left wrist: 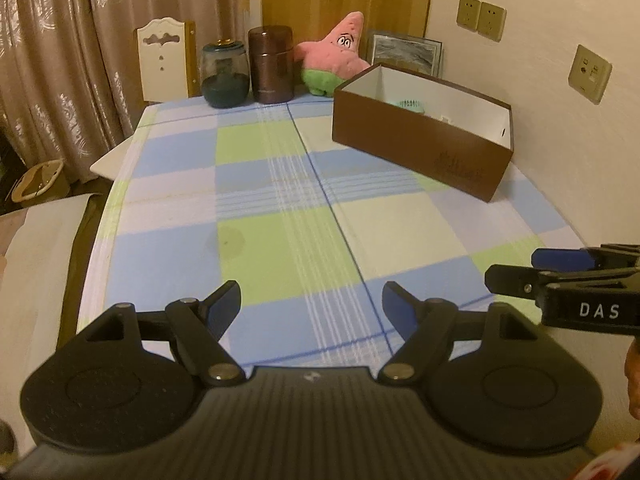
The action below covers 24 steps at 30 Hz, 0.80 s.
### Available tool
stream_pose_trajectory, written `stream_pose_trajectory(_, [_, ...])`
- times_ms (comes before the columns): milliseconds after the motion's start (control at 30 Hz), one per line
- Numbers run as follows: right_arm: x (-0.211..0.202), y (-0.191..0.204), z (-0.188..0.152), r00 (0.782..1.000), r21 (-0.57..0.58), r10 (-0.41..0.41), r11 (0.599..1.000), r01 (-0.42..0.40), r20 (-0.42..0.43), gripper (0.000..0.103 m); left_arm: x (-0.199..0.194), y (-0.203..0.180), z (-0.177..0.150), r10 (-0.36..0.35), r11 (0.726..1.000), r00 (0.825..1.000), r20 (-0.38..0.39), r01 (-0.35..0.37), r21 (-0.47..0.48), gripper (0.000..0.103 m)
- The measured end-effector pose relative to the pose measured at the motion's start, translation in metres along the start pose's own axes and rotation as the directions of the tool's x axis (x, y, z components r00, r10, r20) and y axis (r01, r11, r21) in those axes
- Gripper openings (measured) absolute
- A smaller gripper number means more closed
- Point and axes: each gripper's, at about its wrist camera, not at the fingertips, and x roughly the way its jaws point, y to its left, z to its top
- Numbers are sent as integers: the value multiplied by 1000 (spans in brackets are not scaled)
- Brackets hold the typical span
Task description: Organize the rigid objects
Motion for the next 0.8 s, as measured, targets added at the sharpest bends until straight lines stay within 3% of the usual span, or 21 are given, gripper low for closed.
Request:
stream_pose_trajectory(333, [-2,20,-22,999,-22,22,999,-23,-37,66,-18,10,-31,20,999,1000,-21,-20,-30,76])
stream_pose_trajectory(800, [-6,26,-27,999,-36,27,999,-29,-43,66,-27,9,-37,25,999,1000,-14,-26,-38,76])
